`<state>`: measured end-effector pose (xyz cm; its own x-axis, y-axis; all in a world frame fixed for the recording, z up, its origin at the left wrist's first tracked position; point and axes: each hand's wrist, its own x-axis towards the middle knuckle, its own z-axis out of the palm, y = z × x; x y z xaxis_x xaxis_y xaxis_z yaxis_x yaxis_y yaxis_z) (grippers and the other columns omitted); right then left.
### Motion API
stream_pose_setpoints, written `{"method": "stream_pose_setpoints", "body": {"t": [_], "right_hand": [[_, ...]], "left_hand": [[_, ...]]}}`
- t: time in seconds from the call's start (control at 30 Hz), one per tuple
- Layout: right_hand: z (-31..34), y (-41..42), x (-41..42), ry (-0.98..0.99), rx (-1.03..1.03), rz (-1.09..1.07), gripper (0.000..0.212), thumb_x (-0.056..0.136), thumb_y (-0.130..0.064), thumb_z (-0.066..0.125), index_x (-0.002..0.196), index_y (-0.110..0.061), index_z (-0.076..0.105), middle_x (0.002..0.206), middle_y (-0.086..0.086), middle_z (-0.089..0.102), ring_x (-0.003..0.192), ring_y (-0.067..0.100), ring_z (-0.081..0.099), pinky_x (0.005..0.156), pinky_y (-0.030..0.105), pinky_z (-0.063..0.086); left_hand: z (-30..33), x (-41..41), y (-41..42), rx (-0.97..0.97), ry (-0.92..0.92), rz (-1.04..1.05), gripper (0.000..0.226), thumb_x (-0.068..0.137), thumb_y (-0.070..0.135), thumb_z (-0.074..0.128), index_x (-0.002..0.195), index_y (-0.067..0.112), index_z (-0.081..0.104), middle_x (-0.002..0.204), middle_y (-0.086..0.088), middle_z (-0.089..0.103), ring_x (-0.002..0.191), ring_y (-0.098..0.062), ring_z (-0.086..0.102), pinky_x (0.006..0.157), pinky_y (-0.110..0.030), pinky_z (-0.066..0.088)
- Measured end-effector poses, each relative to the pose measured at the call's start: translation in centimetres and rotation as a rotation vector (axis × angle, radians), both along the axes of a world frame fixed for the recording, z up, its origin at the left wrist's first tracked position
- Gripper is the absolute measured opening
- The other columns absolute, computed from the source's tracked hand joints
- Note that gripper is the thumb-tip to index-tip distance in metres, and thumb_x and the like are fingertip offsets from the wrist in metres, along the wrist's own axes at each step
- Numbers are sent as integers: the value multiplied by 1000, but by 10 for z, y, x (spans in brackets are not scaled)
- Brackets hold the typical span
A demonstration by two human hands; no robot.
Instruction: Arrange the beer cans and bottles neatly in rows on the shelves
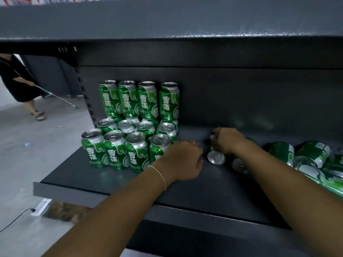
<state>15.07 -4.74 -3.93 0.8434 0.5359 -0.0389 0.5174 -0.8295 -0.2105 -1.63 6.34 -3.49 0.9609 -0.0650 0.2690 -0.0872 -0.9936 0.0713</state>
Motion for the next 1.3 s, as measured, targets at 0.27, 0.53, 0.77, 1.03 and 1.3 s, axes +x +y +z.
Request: {"method": "stream_pose_setpoints", "body": {"t": [0.27,0.53,0.77,1.03,1.3], "right_hand": [[-1,-4,-2,-326,-470,382,56,92,-31,56,144,-41,38,155,8,21,134,36,33,104,43,36],[-9,-12,3,-214,-51,514,60,71,-33,79,123,-38,51,127,-14,53,130,17,45,103,46,39],[14,-23,-24,208,734,334,51,67,-17,90,111,-26,68,106,-12,73,99,-2,67,89,17,53],[58,10,-77,254,1066,131,45,70,-28,88,106,-23,61,99,-5,73,91,5,70,79,25,57],[86,73,-117,405,1258,-6,96,33,-49,97,115,-9,67,99,4,77,93,19,74,90,42,57]], "left_hand": [[-2,-9,7,-21,13,-21,22,91,24,51,79,8,58,91,-10,59,87,-27,55,74,-32,42],[3,-11,10,-28,-40,-40,30,87,31,44,84,7,63,91,-10,61,87,-28,58,75,-33,45],[28,-18,27,-38,-151,-62,39,85,31,42,96,5,69,95,-9,64,93,-23,58,83,-33,47],[50,-39,65,-36,-198,7,28,88,26,47,90,8,68,90,-3,59,93,-22,57,78,-29,46],[61,-77,126,-12,-143,75,31,90,29,48,105,9,67,102,-9,61,95,-25,58,83,-35,52]]}}
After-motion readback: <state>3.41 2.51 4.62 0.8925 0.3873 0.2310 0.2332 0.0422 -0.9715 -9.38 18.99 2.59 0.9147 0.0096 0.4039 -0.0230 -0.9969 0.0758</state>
